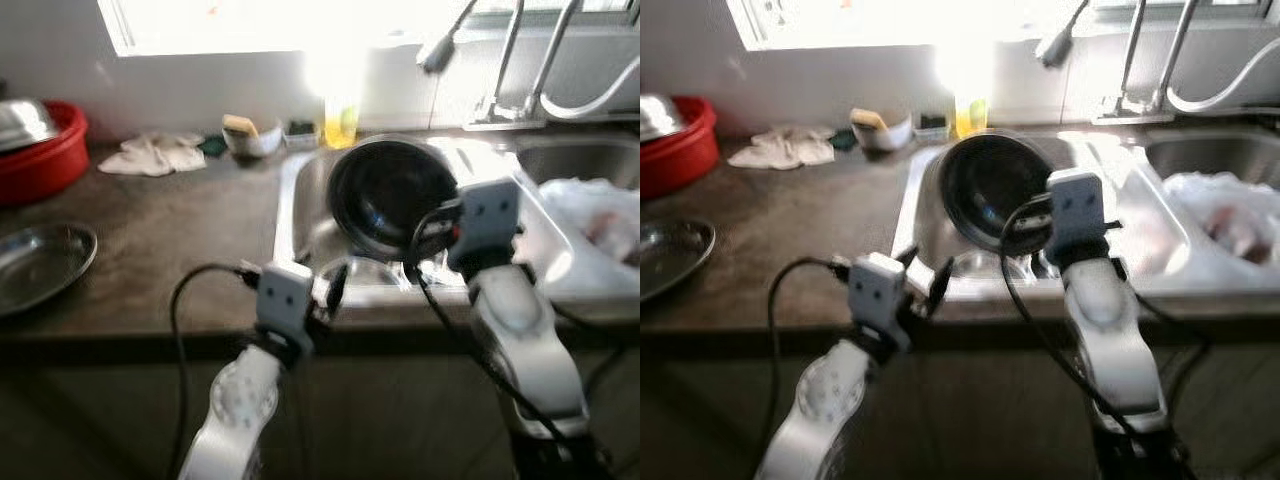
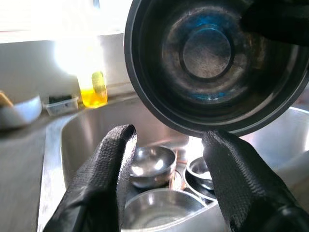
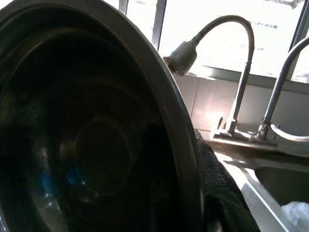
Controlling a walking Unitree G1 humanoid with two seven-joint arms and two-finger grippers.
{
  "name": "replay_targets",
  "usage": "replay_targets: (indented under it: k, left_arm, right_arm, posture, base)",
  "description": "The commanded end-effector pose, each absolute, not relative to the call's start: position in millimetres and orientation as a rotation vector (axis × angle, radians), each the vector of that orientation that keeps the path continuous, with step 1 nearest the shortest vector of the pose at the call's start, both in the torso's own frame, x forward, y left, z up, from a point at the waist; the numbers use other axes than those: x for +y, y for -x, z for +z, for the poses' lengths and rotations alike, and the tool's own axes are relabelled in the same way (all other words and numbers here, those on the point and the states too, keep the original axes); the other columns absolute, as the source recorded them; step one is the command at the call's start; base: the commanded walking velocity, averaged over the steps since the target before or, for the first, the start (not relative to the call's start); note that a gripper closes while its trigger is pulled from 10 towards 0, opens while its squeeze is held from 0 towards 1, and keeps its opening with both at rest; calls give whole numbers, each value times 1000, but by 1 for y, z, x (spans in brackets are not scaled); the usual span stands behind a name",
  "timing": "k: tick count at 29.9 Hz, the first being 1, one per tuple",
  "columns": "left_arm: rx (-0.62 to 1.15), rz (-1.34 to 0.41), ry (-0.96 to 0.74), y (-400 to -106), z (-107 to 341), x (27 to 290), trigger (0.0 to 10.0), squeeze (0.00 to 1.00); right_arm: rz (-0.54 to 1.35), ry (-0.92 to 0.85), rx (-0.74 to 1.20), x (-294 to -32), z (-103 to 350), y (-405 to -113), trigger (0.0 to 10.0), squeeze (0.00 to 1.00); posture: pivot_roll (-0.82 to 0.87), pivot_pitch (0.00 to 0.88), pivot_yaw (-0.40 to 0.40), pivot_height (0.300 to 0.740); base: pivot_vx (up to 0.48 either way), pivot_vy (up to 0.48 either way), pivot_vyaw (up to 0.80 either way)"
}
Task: Kitchen organization
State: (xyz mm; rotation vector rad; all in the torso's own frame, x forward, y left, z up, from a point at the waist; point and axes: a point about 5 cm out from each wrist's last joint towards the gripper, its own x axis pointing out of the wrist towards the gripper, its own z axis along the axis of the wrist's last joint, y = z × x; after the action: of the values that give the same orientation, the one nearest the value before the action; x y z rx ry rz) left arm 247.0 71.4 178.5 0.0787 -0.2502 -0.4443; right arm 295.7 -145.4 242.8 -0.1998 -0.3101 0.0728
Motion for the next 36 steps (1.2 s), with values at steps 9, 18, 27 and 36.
replay_targets:
  k: [9, 18, 27, 36]
  left_arm:
    - [-234, -407, -75, -249, 177, 79, 10000, 0]
    - [-214, -390, -70, -249, 174, 80, 10000, 0]
    - [-200, -382, -67, -244, 173, 80, 10000, 0]
    - [-191, -383, -62, -239, 171, 80, 10000, 0]
  right_arm:
    - [157, 240, -259, -140, 250, -315, 10000, 0]
    - [115, 218, -129, -156, 253, -343, 10000, 0]
    - [61, 229, 113, -176, 234, -376, 10000, 0]
    - [23, 244, 316, -193, 202, -382, 10000, 0]
  posture:
    - [74, 64, -5, 740]
    - [78, 67, -19, 740]
    - [94, 81, -33, 740]
    - [99, 98, -38, 740]
  base:
    - [456, 0, 0]
    - [91, 0, 0]
    - [0, 0, 0]
    - [0, 0, 0]
